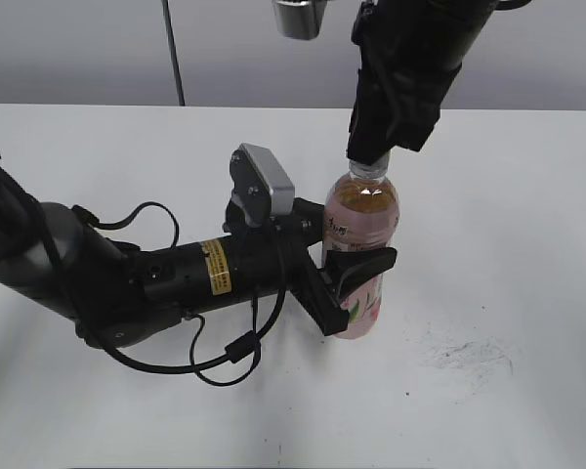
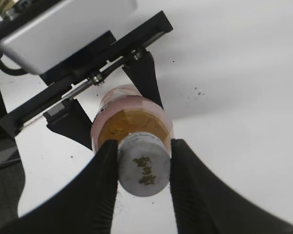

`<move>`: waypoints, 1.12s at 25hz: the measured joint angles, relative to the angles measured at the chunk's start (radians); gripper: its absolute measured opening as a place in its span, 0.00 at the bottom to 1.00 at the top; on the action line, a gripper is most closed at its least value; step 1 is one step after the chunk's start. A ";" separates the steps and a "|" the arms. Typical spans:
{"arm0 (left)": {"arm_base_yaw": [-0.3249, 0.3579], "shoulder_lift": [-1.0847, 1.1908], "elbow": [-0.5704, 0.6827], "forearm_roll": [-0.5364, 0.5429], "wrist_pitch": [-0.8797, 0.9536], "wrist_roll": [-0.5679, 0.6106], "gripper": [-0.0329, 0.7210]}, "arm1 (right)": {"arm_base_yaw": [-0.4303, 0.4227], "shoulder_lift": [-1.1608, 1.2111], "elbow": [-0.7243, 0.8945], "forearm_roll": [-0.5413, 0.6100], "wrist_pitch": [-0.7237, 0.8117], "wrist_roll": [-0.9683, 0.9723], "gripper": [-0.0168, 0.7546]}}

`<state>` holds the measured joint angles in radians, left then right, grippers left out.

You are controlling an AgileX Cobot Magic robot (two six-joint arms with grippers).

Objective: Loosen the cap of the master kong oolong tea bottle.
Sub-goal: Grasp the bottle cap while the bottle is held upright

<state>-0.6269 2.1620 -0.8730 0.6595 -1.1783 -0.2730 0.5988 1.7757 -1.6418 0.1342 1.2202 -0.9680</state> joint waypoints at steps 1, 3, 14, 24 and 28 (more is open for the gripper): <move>0.000 0.000 0.000 -0.001 0.000 0.000 0.56 | 0.001 0.000 0.000 0.000 0.000 -0.021 0.28; 0.000 0.000 0.000 -0.001 0.000 0.000 0.56 | 0.003 0.000 0.000 0.000 0.000 -0.037 0.28; 0.000 0.000 0.000 0.002 -0.001 0.000 0.56 | 0.004 0.000 -0.015 0.010 0.002 0.300 0.70; 0.000 0.000 0.000 0.002 -0.001 0.000 0.56 | 0.004 0.001 -0.065 -0.009 0.002 1.105 0.73; 0.000 0.000 0.000 0.002 -0.001 0.000 0.56 | 0.004 0.001 -0.053 -0.021 0.003 1.169 0.72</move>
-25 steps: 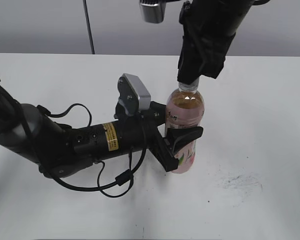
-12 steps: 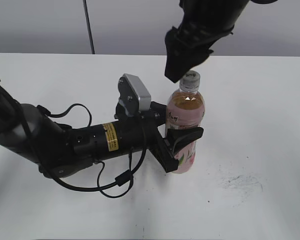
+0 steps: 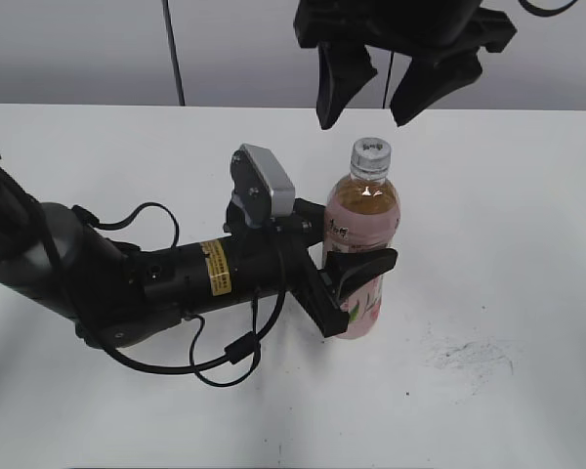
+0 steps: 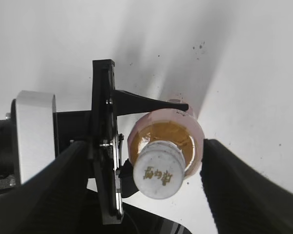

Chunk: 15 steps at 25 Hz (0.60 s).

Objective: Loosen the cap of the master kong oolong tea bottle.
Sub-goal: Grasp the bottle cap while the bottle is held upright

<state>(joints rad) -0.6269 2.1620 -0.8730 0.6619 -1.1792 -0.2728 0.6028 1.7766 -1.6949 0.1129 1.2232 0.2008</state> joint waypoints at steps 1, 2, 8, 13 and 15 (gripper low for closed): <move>0.000 0.000 0.000 0.000 0.000 0.000 0.56 | 0.000 0.000 0.013 0.000 -0.001 0.006 0.72; 0.000 0.000 0.000 0.000 0.000 0.000 0.56 | 0.000 0.000 0.026 -0.001 -0.001 0.011 0.71; 0.000 0.000 0.000 0.001 0.000 0.000 0.56 | 0.000 0.004 0.073 -0.004 0.000 0.017 0.70; 0.000 0.000 0.000 0.001 0.000 0.000 0.56 | 0.000 0.009 0.073 -0.005 0.000 0.018 0.60; 0.000 0.000 0.000 0.001 0.000 0.000 0.56 | 0.000 0.009 0.073 -0.006 0.000 0.012 0.49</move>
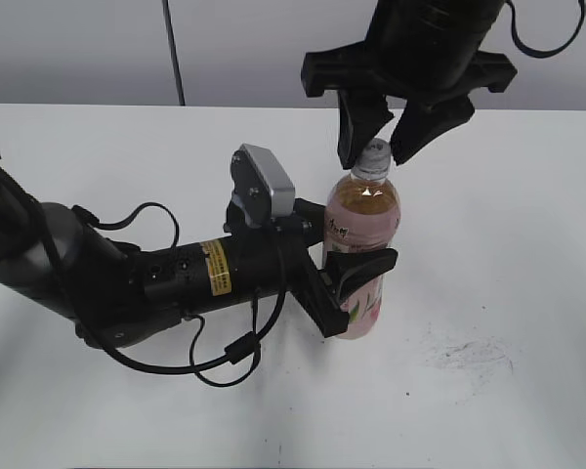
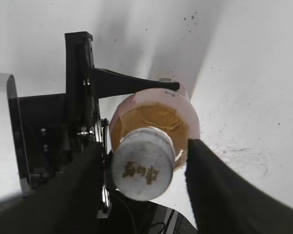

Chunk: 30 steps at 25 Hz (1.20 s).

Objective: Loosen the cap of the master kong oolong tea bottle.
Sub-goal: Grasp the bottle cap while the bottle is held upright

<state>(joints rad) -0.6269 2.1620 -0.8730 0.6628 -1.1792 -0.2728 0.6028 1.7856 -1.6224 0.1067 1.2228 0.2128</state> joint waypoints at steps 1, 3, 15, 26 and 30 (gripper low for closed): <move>0.000 0.000 0.000 0.000 0.000 0.000 0.56 | 0.000 0.000 0.000 0.000 0.000 -0.012 0.42; 0.000 0.000 0.000 0.000 0.000 0.000 0.56 | 0.000 0.000 0.000 0.000 0.000 -0.059 0.37; 0.000 0.000 0.000 0.002 0.000 0.003 0.56 | 0.000 0.000 0.000 0.002 0.000 -1.105 0.37; 0.000 0.000 0.000 0.003 0.000 0.004 0.56 | 0.000 -0.001 0.000 0.003 0.000 -1.391 0.45; 0.000 0.000 0.000 0.002 0.000 0.003 0.56 | 0.000 -0.009 0.000 0.019 0.000 -1.264 0.72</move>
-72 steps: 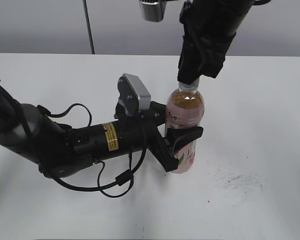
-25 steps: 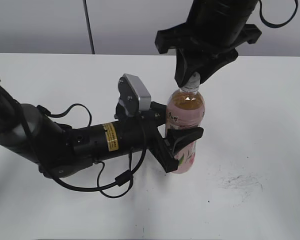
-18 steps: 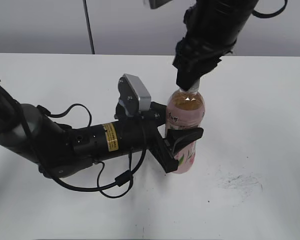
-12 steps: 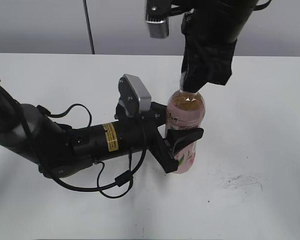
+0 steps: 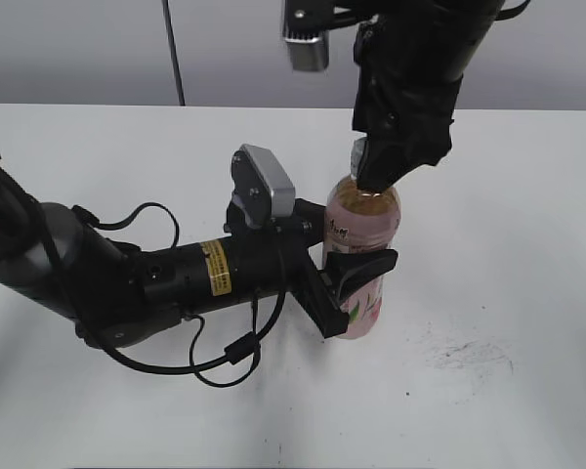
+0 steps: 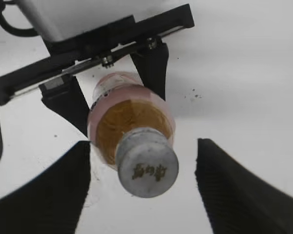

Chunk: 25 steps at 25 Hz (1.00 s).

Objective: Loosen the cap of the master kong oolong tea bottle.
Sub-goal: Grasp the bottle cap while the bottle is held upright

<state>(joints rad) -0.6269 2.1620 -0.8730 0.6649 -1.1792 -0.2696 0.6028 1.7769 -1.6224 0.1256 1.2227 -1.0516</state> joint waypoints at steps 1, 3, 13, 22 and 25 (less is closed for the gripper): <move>0.000 0.000 0.000 0.000 0.000 0.000 0.56 | 0.000 -0.007 0.000 0.004 0.000 0.062 0.75; 0.000 0.000 0.000 0.000 0.000 0.000 0.56 | 0.000 -0.022 0.000 0.009 0.000 0.222 0.76; 0.000 0.000 0.000 0.000 0.000 0.000 0.56 | 0.000 -0.036 0.000 -0.002 0.000 1.192 0.76; 0.000 0.000 0.000 0.000 0.000 0.000 0.56 | 0.000 -0.028 0.000 0.001 0.000 1.369 0.76; 0.000 0.000 0.000 0.000 0.000 0.000 0.56 | 0.000 -0.004 0.000 0.002 0.000 1.377 0.75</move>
<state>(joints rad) -0.6269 2.1620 -0.8730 0.6649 -1.1792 -0.2696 0.6028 1.7729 -1.6224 0.1277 1.2227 0.3257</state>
